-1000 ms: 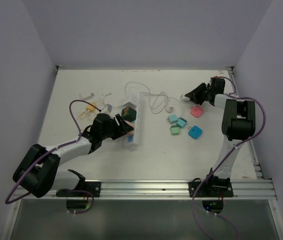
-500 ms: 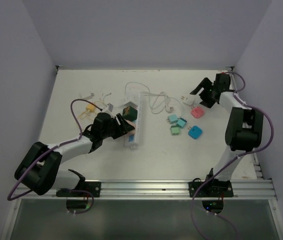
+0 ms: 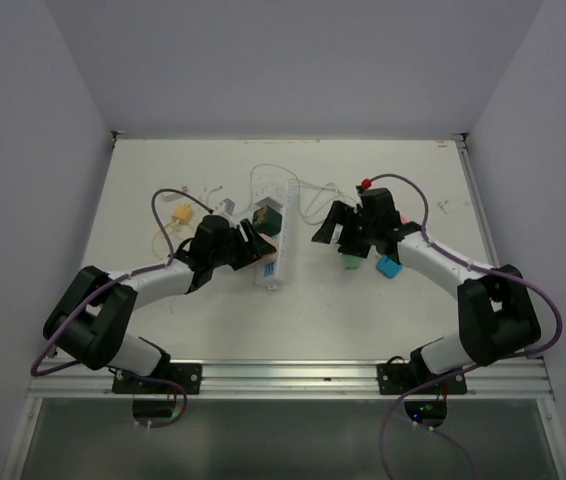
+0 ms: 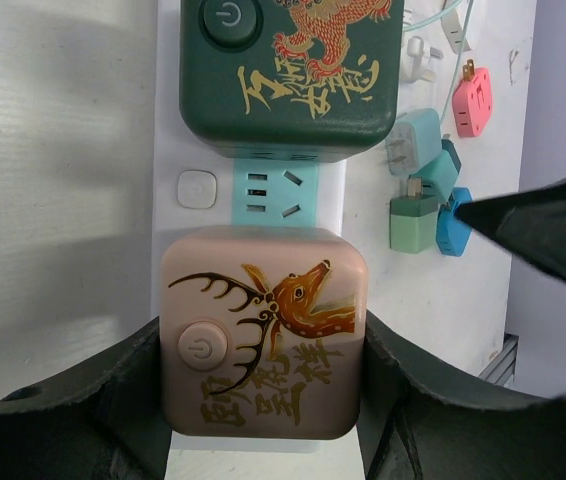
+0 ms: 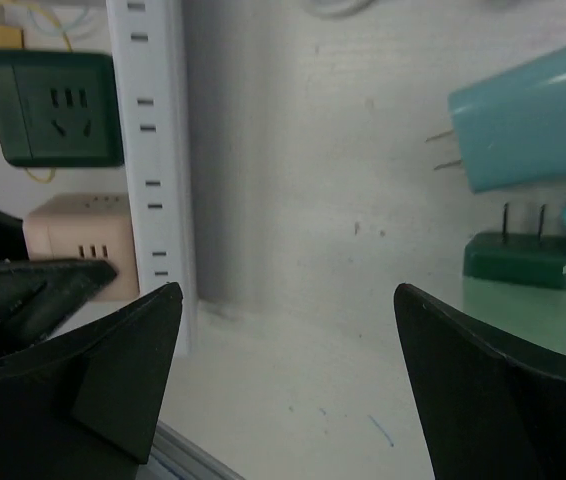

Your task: Pull the plug off the socket

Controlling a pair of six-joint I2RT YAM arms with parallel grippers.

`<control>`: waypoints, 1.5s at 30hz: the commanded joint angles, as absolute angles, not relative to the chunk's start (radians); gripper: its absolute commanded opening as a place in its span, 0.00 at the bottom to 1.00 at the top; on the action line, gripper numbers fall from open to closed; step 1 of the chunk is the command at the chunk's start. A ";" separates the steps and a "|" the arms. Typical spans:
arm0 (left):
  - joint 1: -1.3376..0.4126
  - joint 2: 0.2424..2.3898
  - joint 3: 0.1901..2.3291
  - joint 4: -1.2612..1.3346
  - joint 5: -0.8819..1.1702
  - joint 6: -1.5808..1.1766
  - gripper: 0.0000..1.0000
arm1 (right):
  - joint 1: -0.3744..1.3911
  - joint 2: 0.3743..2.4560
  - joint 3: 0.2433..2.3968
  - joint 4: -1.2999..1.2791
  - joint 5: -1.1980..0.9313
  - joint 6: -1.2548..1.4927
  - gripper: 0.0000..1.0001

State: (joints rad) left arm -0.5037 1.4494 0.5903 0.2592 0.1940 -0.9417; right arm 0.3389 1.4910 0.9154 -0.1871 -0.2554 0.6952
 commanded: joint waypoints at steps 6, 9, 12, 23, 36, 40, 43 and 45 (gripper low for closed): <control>-0.505 1.514 0.626 0.207 0.189 -0.939 0.11 | 0.544 1.416 0.762 0.041 -0.267 0.845 0.95; -0.512 1.517 0.638 0.206 0.180 -0.942 0.11 | 0.600 1.440 0.778 0.063 -0.238 0.844 0.95; -0.525 1.522 0.650 0.198 0.166 -0.946 0.11 | 0.632 1.479 0.793 0.095 -0.229 0.851 0.94; -0.557 1.531 0.672 0.190 0.143 -0.950 0.13 | 0.683 1.631 0.834 0.167 -0.232 0.859 0.83; -0.601 1.529 0.664 0.262 0.123 -0.983 0.12 | 0.692 1.729 0.833 0.296 -0.259 0.881 0.58; -0.603 1.516 0.658 0.268 0.115 -0.996 0.11 | 0.689 1.732 0.819 0.284 -0.236 0.882 0.28; -0.604 1.497 0.655 0.259 0.101 -0.996 0.11 | 0.689 1.718 0.807 0.214 -0.189 0.874 0.05; -0.604 1.482 0.653 0.256 0.087 -0.999 0.10 | 0.689 1.712 0.799 0.187 -0.155 0.874 0.00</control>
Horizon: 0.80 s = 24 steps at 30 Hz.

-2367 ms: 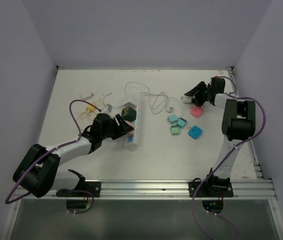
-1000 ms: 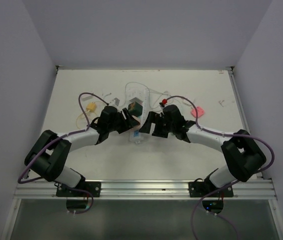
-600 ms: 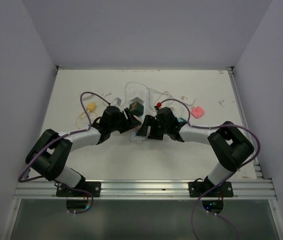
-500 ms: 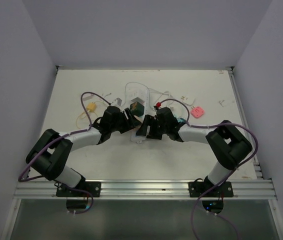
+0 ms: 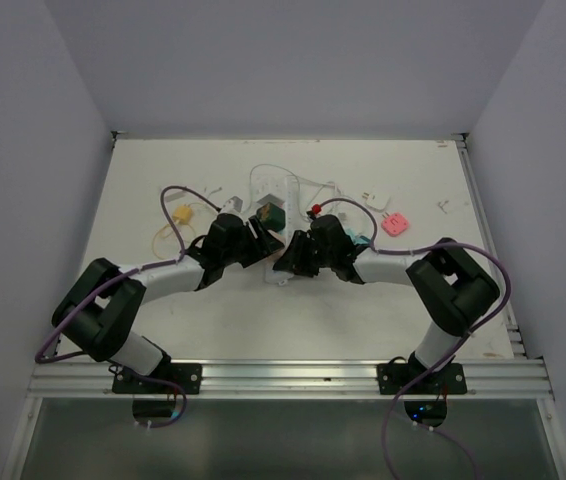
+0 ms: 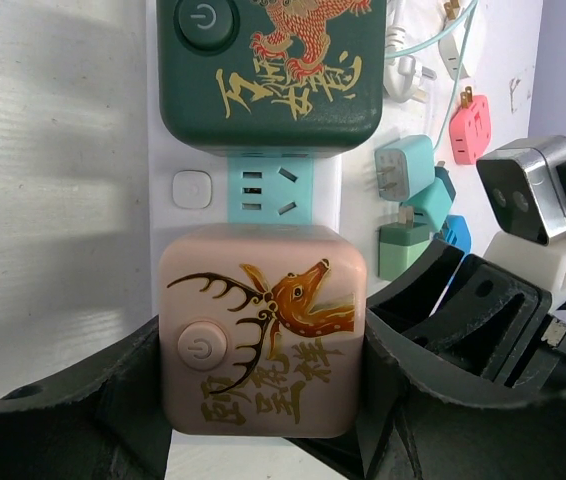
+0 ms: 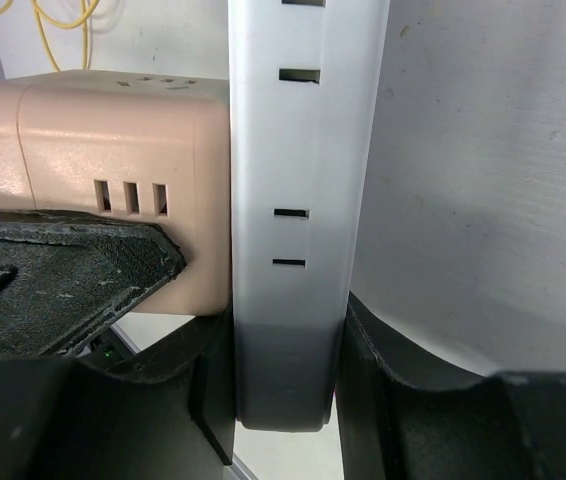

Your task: Pull the plug off the socket

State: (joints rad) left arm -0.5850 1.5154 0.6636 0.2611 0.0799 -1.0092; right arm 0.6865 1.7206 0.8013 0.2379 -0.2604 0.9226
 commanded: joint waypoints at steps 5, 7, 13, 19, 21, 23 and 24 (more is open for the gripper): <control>-0.604 1.467 0.650 0.255 0.081 -1.023 0.08 | 0.684 1.710 0.788 0.115 -0.098 0.897 0.00; -0.604 1.453 0.649 0.247 0.072 -1.037 0.04 | 0.681 1.712 0.792 0.068 -0.057 0.905 0.00; -0.601 1.398 0.640 0.233 0.025 -1.075 0.00 | 0.672 1.729 0.782 0.025 -0.009 0.902 0.00; -0.558 1.339 0.594 0.261 0.052 -1.130 0.00 | 0.646 1.752 0.758 0.021 -0.014 0.911 0.00; -0.539 1.309 0.586 0.256 0.057 -1.132 0.00 | 0.641 1.750 0.753 0.015 -0.005 0.911 0.00; -0.534 1.289 0.589 0.245 0.060 -1.123 0.00 | 0.638 1.747 0.753 0.005 -0.003 0.908 0.00; -0.534 1.272 0.592 0.230 0.061 -1.121 0.00 | 0.638 1.747 0.753 0.003 0.017 0.907 0.00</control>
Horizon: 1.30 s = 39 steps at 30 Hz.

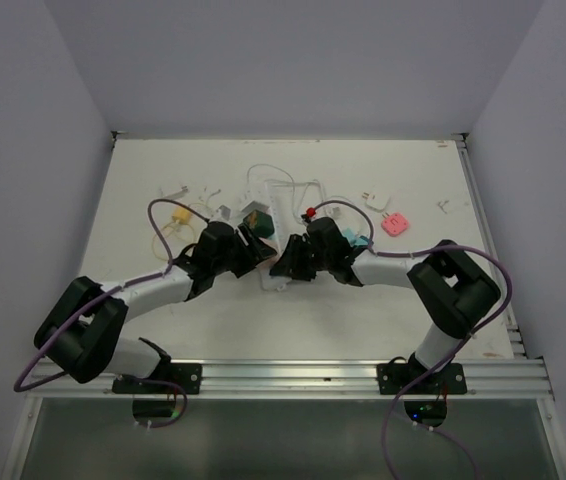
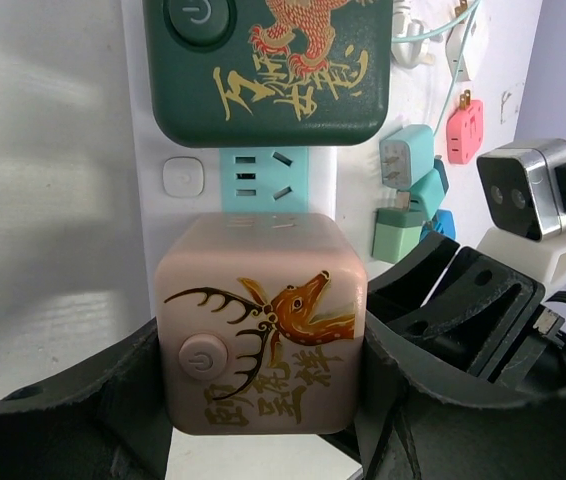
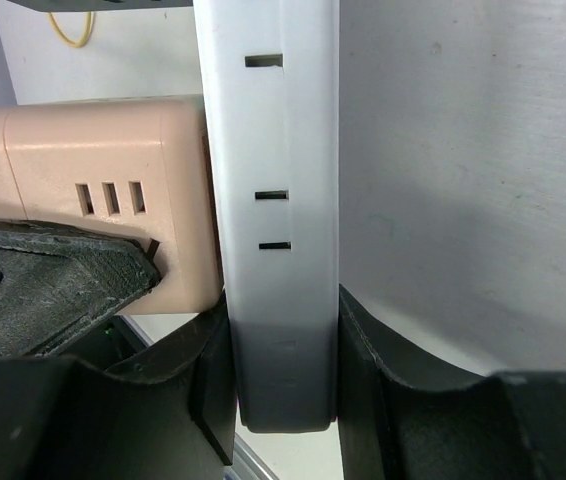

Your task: Pull the plug off the socket

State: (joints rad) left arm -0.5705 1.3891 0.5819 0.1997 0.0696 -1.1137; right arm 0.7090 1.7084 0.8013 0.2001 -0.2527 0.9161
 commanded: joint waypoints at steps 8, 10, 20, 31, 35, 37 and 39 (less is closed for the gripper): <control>-0.514 1.157 0.548 0.190 0.051 -1.150 0.00 | 0.624 1.753 0.752 -0.028 0.043 0.905 0.00; -0.491 1.128 0.532 0.180 0.048 -1.152 0.00 | 0.624 1.753 0.753 -0.038 0.055 0.904 0.00; -0.428 1.132 0.580 0.077 0.063 -1.052 0.00 | 0.606 1.744 0.756 -0.074 0.084 0.868 0.00; -0.400 1.239 0.595 -0.017 -0.115 -0.795 0.07 | 0.581 1.669 0.755 -0.074 0.003 0.674 0.00; -0.400 1.275 0.603 0.110 -0.213 -0.713 0.09 | 0.581 1.663 0.746 -0.058 -0.044 0.655 0.00; -0.400 1.293 0.614 0.141 -0.285 -0.669 0.09 | 0.583 1.664 0.746 -0.054 -0.055 0.650 0.00; -0.400 1.325 0.617 0.184 -0.333 -0.649 0.10 | 0.583 1.669 0.749 -0.049 -0.075 0.646 0.00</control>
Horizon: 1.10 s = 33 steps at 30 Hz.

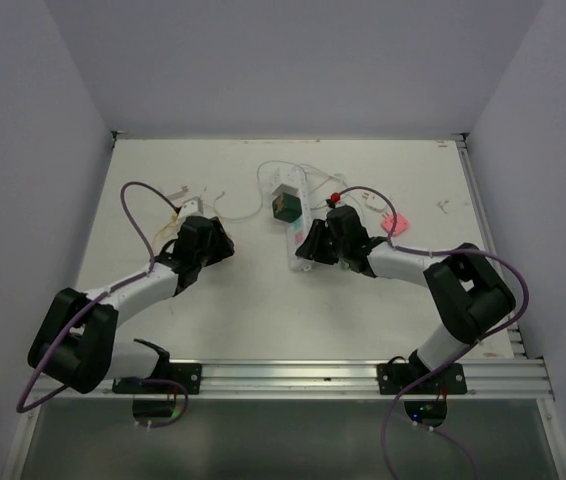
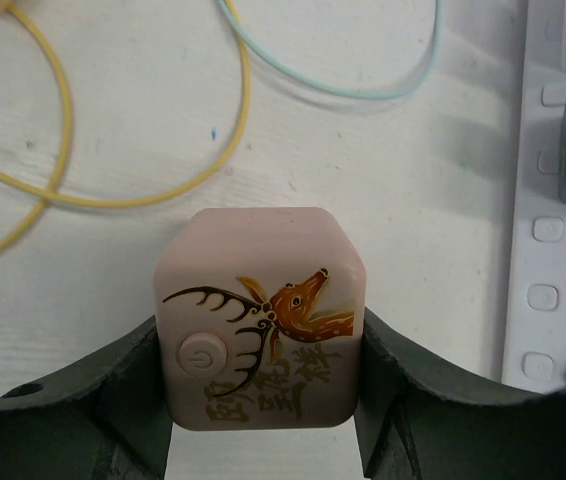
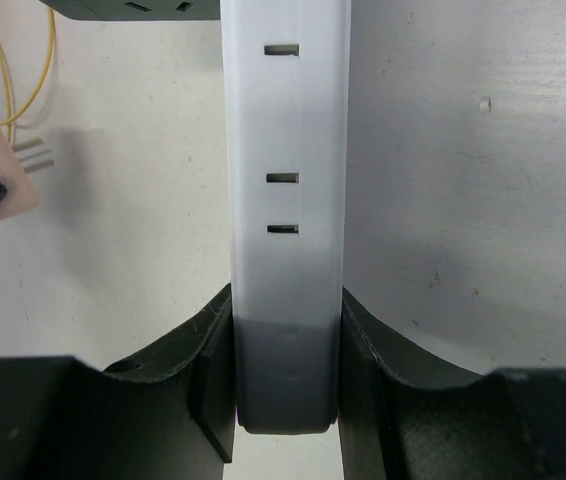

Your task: Pull the plug off the socket

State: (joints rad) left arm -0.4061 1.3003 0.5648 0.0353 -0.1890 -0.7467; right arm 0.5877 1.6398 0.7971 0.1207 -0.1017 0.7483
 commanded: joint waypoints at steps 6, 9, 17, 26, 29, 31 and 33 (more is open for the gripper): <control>-0.400 1.430 0.632 0.273 -0.413 -0.611 0.26 | 0.583 1.664 0.767 -0.066 -0.106 0.623 0.00; -0.403 1.471 0.640 0.272 -0.385 -0.623 0.39 | 0.583 1.657 0.776 -0.090 -0.107 0.598 0.00; -0.442 1.398 0.583 0.239 -0.403 -0.650 0.70 | 0.583 1.620 0.781 -0.143 -0.106 0.554 0.00; -0.479 1.316 0.564 0.144 -0.393 -0.703 1.00 | 0.583 1.603 0.778 -0.179 -0.123 0.520 0.00; -0.480 1.276 0.598 0.114 -0.345 -0.710 1.00 | 0.583 1.583 0.775 -0.196 -0.126 0.508 0.00; -0.480 1.263 0.640 0.097 -0.296 -0.719 0.99 | 0.583 1.569 0.778 -0.210 -0.127 0.497 0.00; -0.480 1.262 0.679 0.100 -0.255 -0.738 1.00 | 0.584 1.563 0.776 -0.218 -0.130 0.489 0.00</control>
